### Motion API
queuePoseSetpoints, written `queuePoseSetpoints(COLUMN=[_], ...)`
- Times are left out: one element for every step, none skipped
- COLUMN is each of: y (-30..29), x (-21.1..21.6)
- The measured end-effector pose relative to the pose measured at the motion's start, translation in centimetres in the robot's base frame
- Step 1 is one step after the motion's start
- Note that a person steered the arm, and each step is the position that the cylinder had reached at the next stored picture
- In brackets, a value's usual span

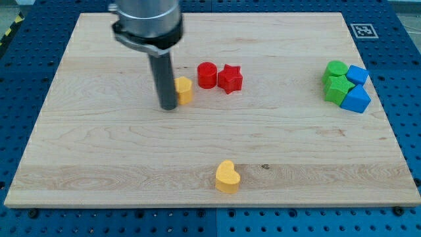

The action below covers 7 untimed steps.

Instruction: Move the yellow heart below to the red blocks

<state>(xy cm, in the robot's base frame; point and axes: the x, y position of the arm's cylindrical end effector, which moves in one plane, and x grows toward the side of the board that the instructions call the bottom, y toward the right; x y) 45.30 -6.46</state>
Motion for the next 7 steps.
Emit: queuePoseSetpoints(y=[2.3, 3.2, 3.9, 3.0, 0.7, 0.5, 1.7], x=[0.0, 0.0, 0.0, 2.7, 8.1, 13.3, 16.5])
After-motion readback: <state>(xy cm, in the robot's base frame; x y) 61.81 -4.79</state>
